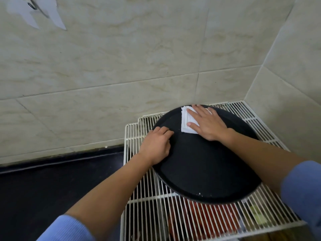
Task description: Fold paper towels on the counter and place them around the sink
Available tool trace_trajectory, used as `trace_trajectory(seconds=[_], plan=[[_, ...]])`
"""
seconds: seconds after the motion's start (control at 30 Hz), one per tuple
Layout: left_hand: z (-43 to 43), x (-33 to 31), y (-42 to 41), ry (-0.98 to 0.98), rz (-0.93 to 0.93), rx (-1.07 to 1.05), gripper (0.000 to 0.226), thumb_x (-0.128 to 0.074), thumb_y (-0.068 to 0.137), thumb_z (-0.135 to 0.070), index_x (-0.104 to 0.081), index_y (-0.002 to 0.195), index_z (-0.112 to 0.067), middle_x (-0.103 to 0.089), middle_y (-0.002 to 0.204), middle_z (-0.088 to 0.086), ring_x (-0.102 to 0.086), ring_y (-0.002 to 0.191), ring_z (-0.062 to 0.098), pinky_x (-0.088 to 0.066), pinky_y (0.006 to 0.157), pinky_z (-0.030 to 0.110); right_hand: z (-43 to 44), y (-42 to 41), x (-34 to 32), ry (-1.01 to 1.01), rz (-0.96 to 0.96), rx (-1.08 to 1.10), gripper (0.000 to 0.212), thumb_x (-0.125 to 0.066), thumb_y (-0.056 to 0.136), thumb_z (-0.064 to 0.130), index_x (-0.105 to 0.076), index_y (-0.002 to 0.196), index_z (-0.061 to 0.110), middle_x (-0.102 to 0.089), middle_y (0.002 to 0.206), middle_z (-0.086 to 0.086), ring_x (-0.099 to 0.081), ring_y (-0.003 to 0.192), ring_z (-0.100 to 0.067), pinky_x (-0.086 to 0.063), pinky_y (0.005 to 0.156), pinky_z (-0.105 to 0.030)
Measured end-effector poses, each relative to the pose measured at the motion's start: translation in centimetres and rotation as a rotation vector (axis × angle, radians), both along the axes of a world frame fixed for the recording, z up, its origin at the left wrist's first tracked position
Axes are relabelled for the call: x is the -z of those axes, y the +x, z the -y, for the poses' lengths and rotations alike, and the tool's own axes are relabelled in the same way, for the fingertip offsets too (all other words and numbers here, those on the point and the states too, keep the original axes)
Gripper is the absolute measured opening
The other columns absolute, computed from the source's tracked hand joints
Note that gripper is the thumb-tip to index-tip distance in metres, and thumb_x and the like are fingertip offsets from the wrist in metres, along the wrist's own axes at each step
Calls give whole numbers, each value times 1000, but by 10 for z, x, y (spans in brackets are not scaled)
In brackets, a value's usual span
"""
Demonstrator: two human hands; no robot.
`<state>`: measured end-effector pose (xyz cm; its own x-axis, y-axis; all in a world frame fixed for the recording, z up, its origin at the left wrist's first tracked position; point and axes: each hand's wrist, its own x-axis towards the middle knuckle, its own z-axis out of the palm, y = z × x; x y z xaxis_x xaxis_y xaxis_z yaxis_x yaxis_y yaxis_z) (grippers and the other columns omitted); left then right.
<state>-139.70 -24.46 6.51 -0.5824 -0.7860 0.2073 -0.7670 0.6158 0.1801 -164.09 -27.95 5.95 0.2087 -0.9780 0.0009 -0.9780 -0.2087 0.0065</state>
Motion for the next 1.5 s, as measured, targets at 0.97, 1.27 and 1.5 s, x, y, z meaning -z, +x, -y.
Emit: trace_trajectory(seconds=[0.97, 1.27, 1.5], plan=[[-370, -10, 674, 85, 105, -926, 20, -46, 91, -28, -59, 104, -21, -59, 101, -1, -61, 92, 25, -49, 72, 37, -231, 739, -34, 9, 213, -791, 40, -40, 97, 48, -52, 127, 24, -55, 123, 2, -52, 114, -19, -46, 85, -36], [-469, 5, 808, 167, 65, -1240, 22, -45, 91, -27, -59, 106, -19, -61, 104, 2, -61, 94, 26, -49, 74, 38, -277, 930, -12, 100, 172, -1035, 40, -41, 97, 50, -52, 127, 26, -56, 122, 4, -58, 108, -21, -47, 84, -36], [-494, 2, 925, 201, 88, -1412, 27, -45, 91, -26, -59, 113, -18, -61, 113, 4, -59, 102, 27, -48, 78, 36, -276, 1078, 7, 173, 170, -1147, 42, -42, 96, 50, -50, 129, 24, -56, 124, 2, -58, 108, -22, -49, 84, -38]])
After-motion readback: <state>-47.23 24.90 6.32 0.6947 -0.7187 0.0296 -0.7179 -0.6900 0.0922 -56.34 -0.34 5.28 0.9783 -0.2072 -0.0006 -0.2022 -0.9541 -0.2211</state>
